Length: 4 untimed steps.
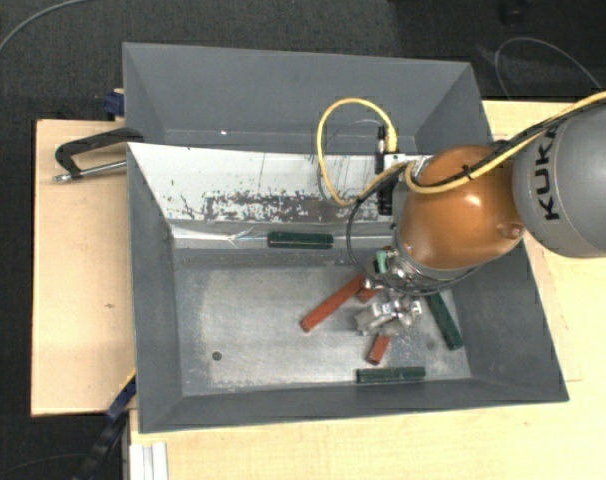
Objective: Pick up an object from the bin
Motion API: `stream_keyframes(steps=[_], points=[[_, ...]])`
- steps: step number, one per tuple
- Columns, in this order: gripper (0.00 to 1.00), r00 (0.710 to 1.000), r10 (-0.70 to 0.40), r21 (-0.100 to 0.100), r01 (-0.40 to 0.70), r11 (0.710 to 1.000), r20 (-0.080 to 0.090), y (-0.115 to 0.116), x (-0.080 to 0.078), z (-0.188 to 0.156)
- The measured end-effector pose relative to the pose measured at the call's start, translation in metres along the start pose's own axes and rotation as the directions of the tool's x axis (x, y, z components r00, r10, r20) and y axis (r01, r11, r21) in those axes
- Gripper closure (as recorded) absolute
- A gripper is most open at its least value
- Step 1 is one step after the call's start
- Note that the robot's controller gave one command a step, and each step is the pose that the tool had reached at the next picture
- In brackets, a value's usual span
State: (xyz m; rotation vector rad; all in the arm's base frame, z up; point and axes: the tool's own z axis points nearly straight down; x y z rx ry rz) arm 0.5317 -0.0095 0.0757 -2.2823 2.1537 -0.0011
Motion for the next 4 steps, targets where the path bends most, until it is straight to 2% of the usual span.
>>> stream_keyframes(steps=[1, 2, 3, 4], points=[[1.00, 1.000, -0.019, 0.011, 0.019, 1.000, 0.000, -0.026, -0.013, -0.169], [1.00, 0.912, 0.411, -0.007, -0.411, 0.912, -0.002, -0.028, -0.033, -0.078], [0.00, 0.912, 0.411, -0.002, -0.411, 0.912, -0.001, -0.030, -0.032, -0.080], [0.00, 0.931, 0.365, -0.008, -0.365, 0.931, -0.001, -0.051, -0.047, 0.007]])
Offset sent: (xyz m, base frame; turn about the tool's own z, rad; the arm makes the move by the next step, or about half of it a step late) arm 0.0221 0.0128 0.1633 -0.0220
